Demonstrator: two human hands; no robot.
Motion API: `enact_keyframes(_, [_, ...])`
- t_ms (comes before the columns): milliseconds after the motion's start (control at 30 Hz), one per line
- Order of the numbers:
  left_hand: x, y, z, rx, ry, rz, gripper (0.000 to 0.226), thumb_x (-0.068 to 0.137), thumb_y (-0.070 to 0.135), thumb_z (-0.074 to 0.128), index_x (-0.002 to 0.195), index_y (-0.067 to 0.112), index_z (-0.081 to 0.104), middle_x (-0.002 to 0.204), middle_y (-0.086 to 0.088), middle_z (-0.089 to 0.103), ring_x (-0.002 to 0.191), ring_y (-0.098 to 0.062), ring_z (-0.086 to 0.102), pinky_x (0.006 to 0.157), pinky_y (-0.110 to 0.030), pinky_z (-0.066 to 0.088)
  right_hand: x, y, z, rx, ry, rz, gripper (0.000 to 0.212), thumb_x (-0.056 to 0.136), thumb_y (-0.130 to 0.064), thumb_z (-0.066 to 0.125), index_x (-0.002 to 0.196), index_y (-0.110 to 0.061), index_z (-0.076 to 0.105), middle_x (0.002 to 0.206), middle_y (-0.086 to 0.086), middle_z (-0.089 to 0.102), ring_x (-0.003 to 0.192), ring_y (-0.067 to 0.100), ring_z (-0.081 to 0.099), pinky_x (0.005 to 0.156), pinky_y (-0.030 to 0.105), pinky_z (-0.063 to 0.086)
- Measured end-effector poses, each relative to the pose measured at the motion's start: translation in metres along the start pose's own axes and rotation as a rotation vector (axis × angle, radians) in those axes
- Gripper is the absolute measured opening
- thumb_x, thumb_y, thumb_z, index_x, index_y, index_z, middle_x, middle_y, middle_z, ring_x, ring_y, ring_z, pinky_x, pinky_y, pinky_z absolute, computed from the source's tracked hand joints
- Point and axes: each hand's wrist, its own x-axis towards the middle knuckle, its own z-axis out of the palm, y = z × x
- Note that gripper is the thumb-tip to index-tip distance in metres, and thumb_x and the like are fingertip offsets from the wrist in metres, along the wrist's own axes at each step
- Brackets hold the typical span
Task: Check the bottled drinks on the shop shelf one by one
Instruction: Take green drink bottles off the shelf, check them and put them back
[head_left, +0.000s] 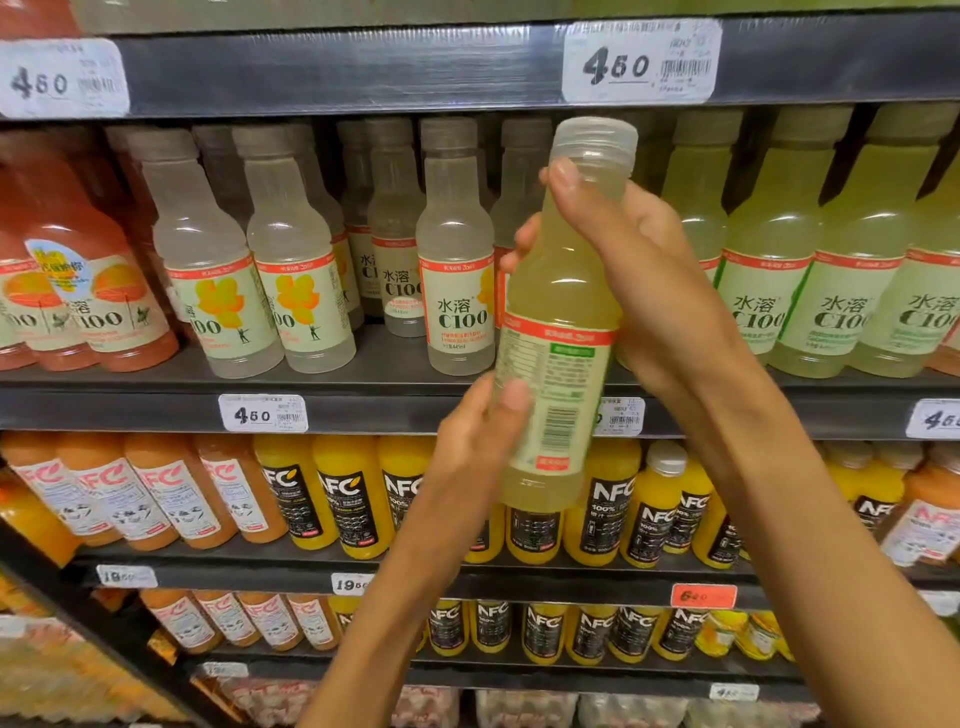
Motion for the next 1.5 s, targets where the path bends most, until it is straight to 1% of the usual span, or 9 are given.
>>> enact_keyframes(133, [-0.001, 0.001, 0.012, -0.004, 0.009, 0.035, 0.046, 0.077, 0.059, 0.051, 0.111, 0.030, 0.061, 0.104, 0.016, 0.072, 0.097, -0.001, 0.068, 0.073, -0.010, 0.050, 0.006, -0.003, -0.004, 0.043, -0.039, 0.112, 0.027, 0.096, -0.038, 0.052, 0.103, -0.013, 0.058, 0.081, 0.007, 0.071, 0.083, 0.022, 0.068, 0.078, 0.033, 0.058])
enact_keyframes(333, [0.000, 0.002, 0.008, -0.099, -0.116, -0.131, 0.077, 0.064, 0.083, 0.053, 0.117, 0.029, 0.066, 0.113, -0.011, 0.070, 0.102, -0.031, 0.067, 0.097, -0.053, 0.047, 0.009, -0.001, -0.006, 0.282, -0.106, 0.135, 0.032, 0.100, -0.037, 0.039, 0.112, -0.009, 0.050, 0.081, 0.007, 0.068, 0.075, 0.022, 0.068, 0.074, 0.034, 0.057])
enact_keyframes(500, [0.000, -0.001, 0.006, -0.039, -0.059, -0.058, 0.045, 0.077, 0.075, 0.044, 0.103, 0.047, 0.069, 0.107, 0.016, 0.072, 0.103, -0.003, 0.066, 0.083, -0.018, 0.051, 0.007, -0.004, -0.005, 0.138, -0.017, 0.045, 0.020, 0.098, -0.031, 0.048, 0.103, -0.012, 0.052, 0.075, 0.003, 0.063, 0.064, 0.017, 0.064, 0.061, 0.029, 0.055])
enact_keyframes(600, [0.000, -0.003, 0.010, 0.004, -0.037, 0.010, 0.042, 0.077, 0.064, 0.045, 0.107, 0.039, 0.061, 0.100, 0.027, 0.070, 0.097, 0.007, 0.065, 0.070, -0.004, 0.048, 0.008, -0.006, -0.002, 0.019, 0.058, 0.035, 0.020, 0.097, -0.032, 0.054, 0.102, -0.013, 0.054, 0.080, 0.004, 0.066, 0.069, 0.016, 0.068, 0.061, 0.029, 0.056])
enact_keyframes(800, [0.001, -0.005, 0.006, -0.117, -0.058, -0.101, 0.063, 0.075, 0.076, 0.046, 0.113, 0.030, 0.068, 0.105, -0.001, 0.074, 0.094, -0.019, 0.071, 0.080, -0.032, 0.056, 0.012, -0.009, -0.009, 0.157, -0.048, 0.086, 0.035, 0.100, -0.038, 0.040, 0.112, -0.009, 0.055, 0.091, 0.008, 0.071, 0.085, 0.021, 0.070, 0.079, 0.036, 0.058])
enact_keyframes(1000, [0.003, -0.007, 0.007, -0.231, -0.159, -0.166, 0.075, 0.080, 0.072, 0.038, 0.131, 0.019, 0.056, 0.107, -0.013, 0.071, 0.087, -0.026, 0.070, 0.076, -0.037, 0.055, 0.012, -0.003, -0.006, 0.280, -0.094, 0.088, 0.032, 0.101, -0.037, 0.039, 0.118, -0.010, 0.043, 0.077, 0.004, 0.062, 0.064, 0.017, 0.062, 0.066, 0.032, 0.054])
enact_keyframes(1133, [0.004, -0.010, 0.006, -0.087, 0.015, -0.126, 0.067, 0.075, 0.077, 0.041, 0.126, 0.037, 0.059, 0.127, -0.002, 0.063, 0.116, -0.019, 0.061, 0.098, -0.043, 0.047, 0.014, -0.007, -0.007, 0.146, 0.012, 0.041, 0.027, 0.100, -0.034, 0.046, 0.111, -0.010, 0.048, 0.076, 0.004, 0.063, 0.064, 0.016, 0.062, 0.062, 0.031, 0.055])
enact_keyframes(1267, [0.004, -0.009, 0.012, -0.035, 0.003, -0.068, 0.054, 0.077, 0.070, 0.047, 0.111, 0.031, 0.064, 0.102, 0.009, 0.074, 0.097, -0.007, 0.069, 0.071, -0.015, 0.054, 0.016, -0.007, -0.010, -0.022, 0.085, 0.064, 0.028, 0.098, -0.036, 0.051, 0.111, -0.012, 0.054, 0.086, 0.003, 0.066, 0.076, 0.013, 0.068, 0.067, 0.027, 0.056])
enact_keyframes(1500, [0.005, -0.003, 0.011, -0.363, -0.150, -0.185, 0.068, 0.087, 0.067, 0.036, 0.121, 0.015, 0.064, 0.095, -0.013, 0.071, 0.074, -0.025, 0.069, 0.066, -0.035, 0.056, 0.014, 0.001, -0.009, 0.248, -0.036, 0.143, 0.027, 0.100, -0.030, 0.043, 0.113, -0.008, 0.054, 0.084, 0.008, 0.070, 0.083, 0.022, 0.070, 0.079, 0.037, 0.058])
